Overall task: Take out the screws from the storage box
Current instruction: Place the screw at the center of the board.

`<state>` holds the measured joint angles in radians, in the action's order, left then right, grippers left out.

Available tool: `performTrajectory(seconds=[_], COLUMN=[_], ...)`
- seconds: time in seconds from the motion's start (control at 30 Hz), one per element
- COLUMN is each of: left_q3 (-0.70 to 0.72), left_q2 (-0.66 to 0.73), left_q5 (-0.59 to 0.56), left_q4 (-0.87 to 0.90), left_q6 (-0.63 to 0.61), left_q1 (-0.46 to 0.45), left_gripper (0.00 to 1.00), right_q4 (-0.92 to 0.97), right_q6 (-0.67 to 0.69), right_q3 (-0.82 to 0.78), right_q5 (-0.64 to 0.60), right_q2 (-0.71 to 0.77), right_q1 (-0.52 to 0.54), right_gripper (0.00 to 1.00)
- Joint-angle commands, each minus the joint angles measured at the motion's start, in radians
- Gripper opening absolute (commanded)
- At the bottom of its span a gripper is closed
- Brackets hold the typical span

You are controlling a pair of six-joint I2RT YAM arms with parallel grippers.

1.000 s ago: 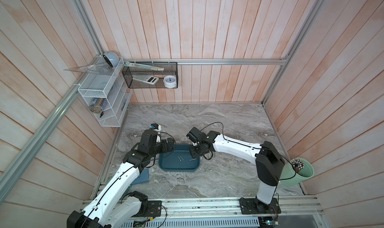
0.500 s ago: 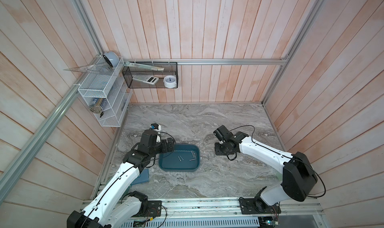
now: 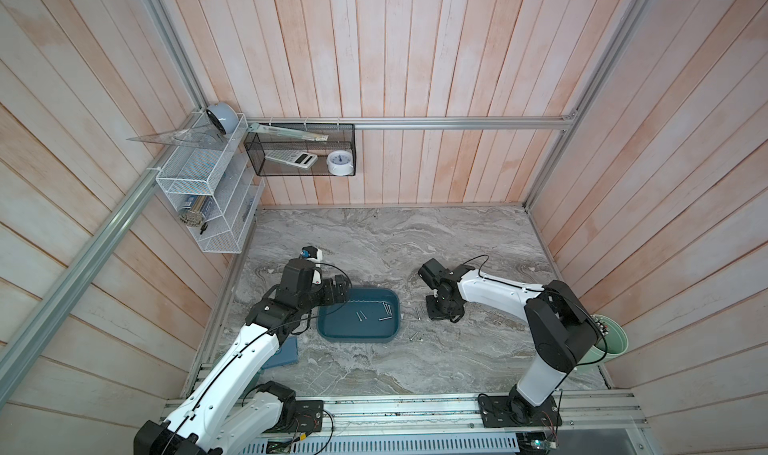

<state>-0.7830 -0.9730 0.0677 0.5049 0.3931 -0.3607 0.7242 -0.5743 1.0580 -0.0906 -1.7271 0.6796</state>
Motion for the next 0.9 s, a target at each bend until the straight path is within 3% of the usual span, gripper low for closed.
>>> performTrajectory(seconds=[0.0,0.37,0.47,0.67,0.87], left_q3=[0.017,0.014,0.008,-0.023,-0.023], left_q2=[0.016,0.029,0.034,0.043,0.071], left_q5=[-0.028,-0.058,-0.136,-0.267,-0.264], left_q4=[-0.012,0.001,0.028,0.091,0.082], left_q6=[0.005,0.006,0.004,-0.003,-0.014], left_q1=[0.004,0.004,0.006,0.005,0.005], left_gripper=[1.00,1.00,1.00,1.00,1.00], right_q4=[-0.003,0.013,0.024,0.033,0.096], right_q6=[0.000,-0.007,-0.007,-0.008,0.012], right_q3=[-0.007,0.000,0.005,0.012,0.119], right_q5=[0.017,0.027,0.026,0.035,0.040], right_q2=[-0.022,0.011,0.034,0.124,0.157], right_q1=[0.000,0.000,-0.001,0.001,0.035], right_gripper=[0.07,0.19,0.21,0.18,0.17])
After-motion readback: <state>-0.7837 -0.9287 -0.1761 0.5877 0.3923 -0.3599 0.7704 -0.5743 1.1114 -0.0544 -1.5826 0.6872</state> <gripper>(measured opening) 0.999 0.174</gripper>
